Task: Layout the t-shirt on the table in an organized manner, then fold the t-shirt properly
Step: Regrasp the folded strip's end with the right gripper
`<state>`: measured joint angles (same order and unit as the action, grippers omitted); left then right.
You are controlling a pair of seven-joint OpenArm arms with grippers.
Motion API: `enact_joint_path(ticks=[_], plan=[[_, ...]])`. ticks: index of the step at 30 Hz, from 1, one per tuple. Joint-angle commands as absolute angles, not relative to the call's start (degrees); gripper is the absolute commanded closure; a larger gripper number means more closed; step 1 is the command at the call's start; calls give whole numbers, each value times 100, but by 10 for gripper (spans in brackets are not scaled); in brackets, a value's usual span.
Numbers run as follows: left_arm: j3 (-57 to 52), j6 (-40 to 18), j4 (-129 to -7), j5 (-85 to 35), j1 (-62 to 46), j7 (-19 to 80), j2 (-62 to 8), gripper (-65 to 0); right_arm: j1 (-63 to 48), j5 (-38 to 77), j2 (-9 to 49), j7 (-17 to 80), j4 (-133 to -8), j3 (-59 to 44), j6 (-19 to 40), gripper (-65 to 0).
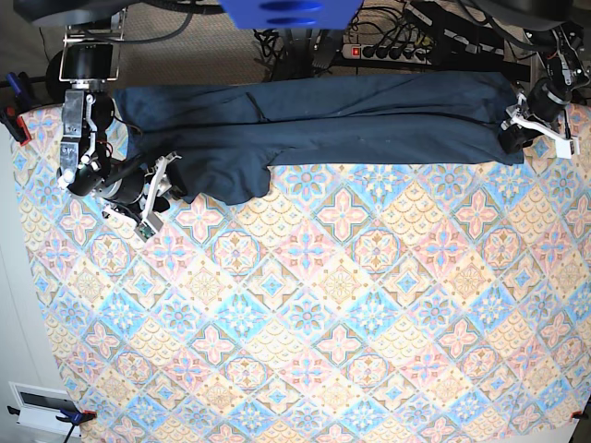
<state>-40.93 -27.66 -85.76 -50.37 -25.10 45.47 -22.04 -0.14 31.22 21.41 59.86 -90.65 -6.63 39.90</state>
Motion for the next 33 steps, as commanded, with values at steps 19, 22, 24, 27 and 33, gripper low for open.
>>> enact_joint_path(ticks=[19,22,24,27,33], plan=[[-4145,-2800,-8629,-5112,-2510,4435,-2316,-207,4,3785,2220,5798,-8954,-655,4000,0],[-4145,-2800,-8629,-5112,-2510,4435,-2316,-207,-198,4391,2229,5824,-9103,-910,4000,0],[-4145,-2800,-8629,-5112,-2510,4435,-2316,-207,-356,4629,2229,5824,-9209,-1068,4000,0],[-4145,-2800,-8629,-5112,-2510,4435,-2316,-207,-391,4646,2229,5798,-9200,-1165,4000,0],[-4145,-2800,-8629,-5112,-2510,4435,-2316,-207,-365,4637,2229,5780,-9165,-1191,4000,-69]])
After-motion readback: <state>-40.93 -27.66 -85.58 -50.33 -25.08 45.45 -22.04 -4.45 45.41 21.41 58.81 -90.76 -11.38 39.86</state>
